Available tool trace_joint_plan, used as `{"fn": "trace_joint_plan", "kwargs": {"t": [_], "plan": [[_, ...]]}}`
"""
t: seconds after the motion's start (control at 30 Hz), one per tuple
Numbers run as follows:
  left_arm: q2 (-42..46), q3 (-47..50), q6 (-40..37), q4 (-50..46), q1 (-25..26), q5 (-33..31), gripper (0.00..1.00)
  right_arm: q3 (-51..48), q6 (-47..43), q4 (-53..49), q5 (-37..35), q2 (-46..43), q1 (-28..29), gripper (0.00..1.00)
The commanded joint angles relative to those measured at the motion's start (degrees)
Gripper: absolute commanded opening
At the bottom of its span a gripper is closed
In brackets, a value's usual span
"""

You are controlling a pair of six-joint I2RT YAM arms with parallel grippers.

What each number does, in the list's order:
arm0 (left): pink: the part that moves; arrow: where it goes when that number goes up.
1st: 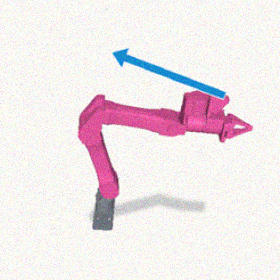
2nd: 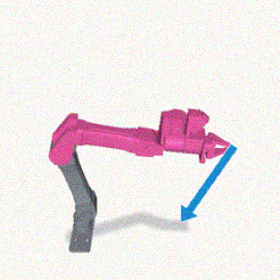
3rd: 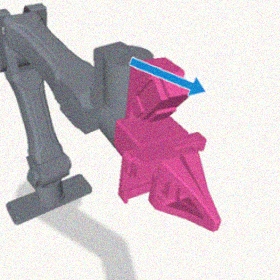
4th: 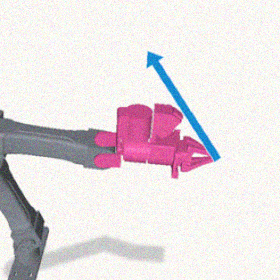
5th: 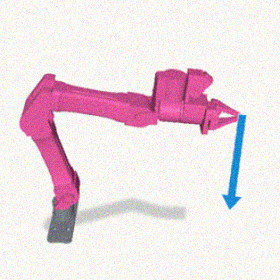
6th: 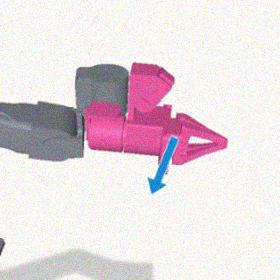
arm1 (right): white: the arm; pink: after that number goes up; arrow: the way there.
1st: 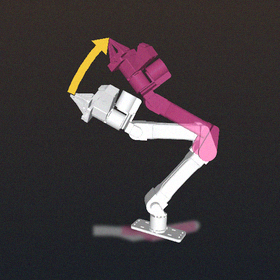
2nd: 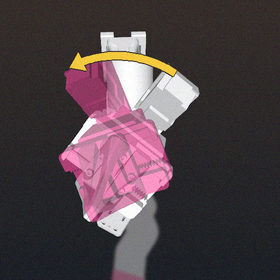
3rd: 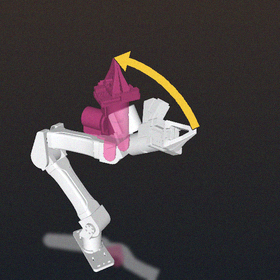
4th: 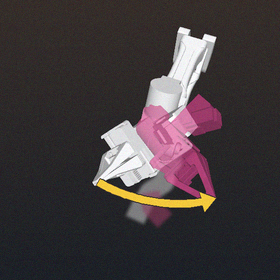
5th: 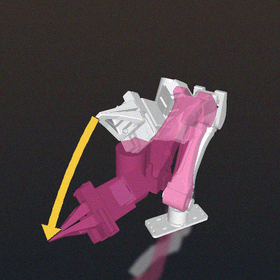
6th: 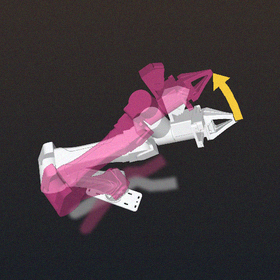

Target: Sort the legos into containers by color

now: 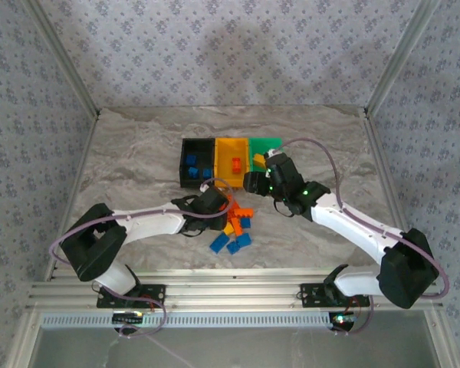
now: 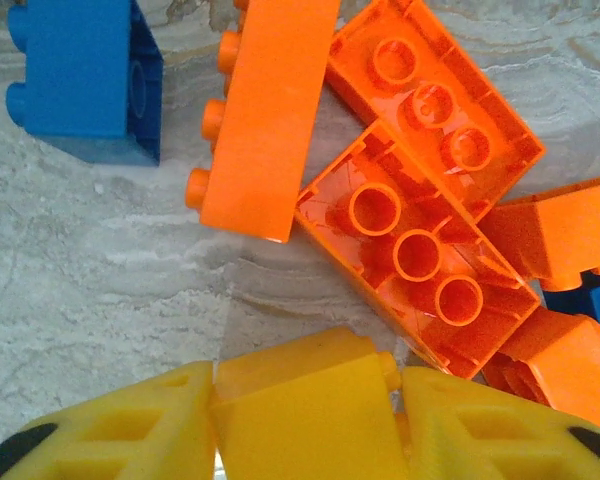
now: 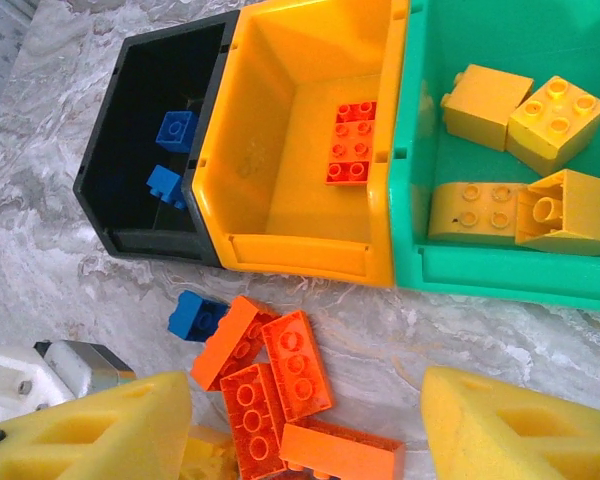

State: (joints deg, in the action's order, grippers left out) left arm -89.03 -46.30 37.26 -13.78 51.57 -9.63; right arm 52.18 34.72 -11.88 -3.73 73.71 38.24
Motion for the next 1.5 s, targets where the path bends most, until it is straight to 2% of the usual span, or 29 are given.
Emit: {"fn": "trace_joint_plan", "kwargs": {"t": [0.0, 0.23, 0.37, 0.43, 0.5, 0.57, 0.7, 0.77, 1.0, 1.13, 1.27, 1.47], "plan": [[-0.5, 0.6, 0.3, -3.7, 0.5, -1.0, 0.42, -0.6, 0.6, 0.4, -1.1, -1.7, -0.6, 0.65], [3.3, 2.4, 1.0, -6.4, -0.1, -2.8, 0.36, -1.5, 0.9, 0.8, -0.9, -2.9, -1.4, 0.65], [3.6, 3.1, 1.0, -6.8, -0.4, -2.2, 0.37, -2.1, 0.9, 0.9, -0.6, -3.2, -1.5, 0.65], [3.4, 3.1, 1.0, -6.5, -0.4, -1.8, 0.45, -2.2, 0.9, 1.0, -0.4, -3.2, -1.5, 0.65], [3.1, 3.1, 1.2, -6.1, -0.3, -1.4, 0.59, -2.4, 0.9, 1.1, -0.5, -3.5, -1.6, 0.65], [2.9, 2.8, 1.2, -5.8, -0.3, -1.5, 0.66, -2.6, 0.9, 1.0, -0.6, -3.7, -1.8, 0.65], [1.9, 2.8, 1.1, -5.1, -0.3, -1.8, 0.7, -2.9, 0.9, 0.9, -0.6, -4.4, -2.2, 0.65], [1.0, 2.8, 1.0, -4.6, -0.3, -1.4, 0.67, -3.1, 0.9, 0.9, -0.5, -4.8, -2.4, 0.65], [1.1, 2.8, 1.4, -4.8, -0.3, -1.3, 0.44, -3.5, 0.9, 0.0, -1.0, -6.3, -3.2, 0.65], [4.9, 0.1, 0.5, -7.6, -0.2, -1.1, 0.39, -4.4, 2.7, -0.7, -1.7, -8.0, -4.2, 0.65], [5.3, -8.2, -2.3, -9.9, -0.2, 0.0, 0.37, -7.4, 4.0, -1.6, -3.3, -11.1, -5.6, 0.65], [-6.5, -27.2, -7.1, -9.4, -0.4, 1.9, 0.34, -12.6, 6.7, -5.1, -3.9, -16.9, -8.7, 0.65]]}}
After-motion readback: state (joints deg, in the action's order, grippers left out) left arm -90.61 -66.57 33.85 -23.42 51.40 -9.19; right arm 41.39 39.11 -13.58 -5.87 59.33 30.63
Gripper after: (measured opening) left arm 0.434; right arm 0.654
